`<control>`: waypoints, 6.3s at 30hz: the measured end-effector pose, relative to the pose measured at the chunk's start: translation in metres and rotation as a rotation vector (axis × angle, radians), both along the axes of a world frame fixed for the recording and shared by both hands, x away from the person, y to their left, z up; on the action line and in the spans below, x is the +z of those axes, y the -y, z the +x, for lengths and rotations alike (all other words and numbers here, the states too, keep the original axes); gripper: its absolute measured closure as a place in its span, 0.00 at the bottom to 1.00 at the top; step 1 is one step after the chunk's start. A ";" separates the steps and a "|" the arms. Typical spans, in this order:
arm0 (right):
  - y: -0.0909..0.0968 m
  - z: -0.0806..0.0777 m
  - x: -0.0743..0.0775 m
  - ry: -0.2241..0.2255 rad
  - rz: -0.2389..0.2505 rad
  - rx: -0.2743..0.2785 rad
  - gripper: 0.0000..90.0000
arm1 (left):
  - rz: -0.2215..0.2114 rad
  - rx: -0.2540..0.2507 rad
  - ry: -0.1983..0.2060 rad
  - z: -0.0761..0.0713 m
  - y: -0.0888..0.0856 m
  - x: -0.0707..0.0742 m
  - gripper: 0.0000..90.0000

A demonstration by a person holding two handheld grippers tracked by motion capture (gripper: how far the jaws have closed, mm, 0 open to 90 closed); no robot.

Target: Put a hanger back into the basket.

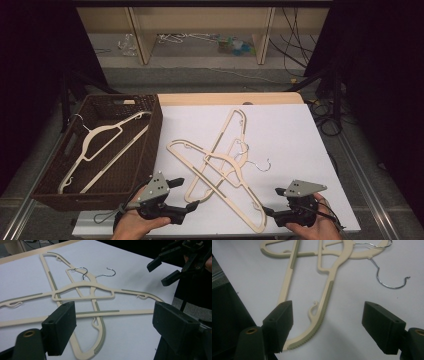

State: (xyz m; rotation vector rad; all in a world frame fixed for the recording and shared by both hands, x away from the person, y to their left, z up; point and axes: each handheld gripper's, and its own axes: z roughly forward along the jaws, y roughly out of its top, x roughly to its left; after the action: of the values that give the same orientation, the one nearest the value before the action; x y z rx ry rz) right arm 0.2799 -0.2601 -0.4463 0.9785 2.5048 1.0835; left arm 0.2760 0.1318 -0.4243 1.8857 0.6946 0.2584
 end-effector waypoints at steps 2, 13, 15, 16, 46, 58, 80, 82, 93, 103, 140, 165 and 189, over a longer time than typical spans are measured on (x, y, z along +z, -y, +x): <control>0.001 0.000 0.000 0.004 -0.002 0.002 0.29 | -0.015 0.014 0.004 -0.001 0.000 -0.003 0.21; -0.005 0.005 0.001 -0.002 -0.007 0.004 0.29 | -0.018 0.019 0.006 -0.003 -0.002 -0.011 0.19; -0.008 0.011 0.001 -0.003 -0.014 0.005 0.30 | -0.012 0.022 0.004 -0.004 -0.001 -0.013 0.19; -0.010 0.014 0.001 -0.014 -0.021 0.006 0.31 | -0.013 0.018 0.004 -0.004 -0.001 -0.014 0.19; -0.073 0.074 -0.020 -0.211 -0.253 0.027 0.60 | 0.018 -0.019 -0.002 -0.006 0.002 -0.020 0.19; -0.072 0.073 -0.018 -0.218 -0.296 0.050 0.80 | 0.019 -0.031 0.000 -0.006 0.001 -0.021 0.20; -0.045 0.068 -0.002 -0.175 -0.394 0.179 0.88 | 0.070 -0.020 -0.007 0.014 0.012 -0.021 0.23; -0.045 0.066 -0.001 -0.171 -0.401 0.184 0.88 | 0.078 -0.027 -0.003 0.019 0.015 -0.021 0.23; -0.045 0.041 0.015 -0.116 -0.447 0.230 0.88 | 0.166 -0.045 -0.071 0.073 0.054 -0.036 0.32; -0.048 0.026 0.026 -0.084 -0.463 0.268 0.88 | 0.249 -0.101 -0.127 0.094 0.074 -0.049 0.39; -0.026 0.019 0.045 0.013 -0.177 0.161 0.53 | 0.205 -0.389 -0.170 0.066 0.062 0.020 0.92; -0.015 0.016 0.026 0.051 -0.036 0.027 0.42 | -0.099 -0.003 -0.136 0.089 -0.023 0.078 0.95; -0.013 0.016 0.022 0.031 -0.035 0.023 0.43 | -0.321 0.174 -0.037 0.088 -0.129 0.163 0.95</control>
State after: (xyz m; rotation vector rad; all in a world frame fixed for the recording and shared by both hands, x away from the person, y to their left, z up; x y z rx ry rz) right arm 0.2962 -0.2471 -0.4245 0.9181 2.5075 1.0498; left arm 0.3638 0.2604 -0.2610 1.5307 0.8726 0.2090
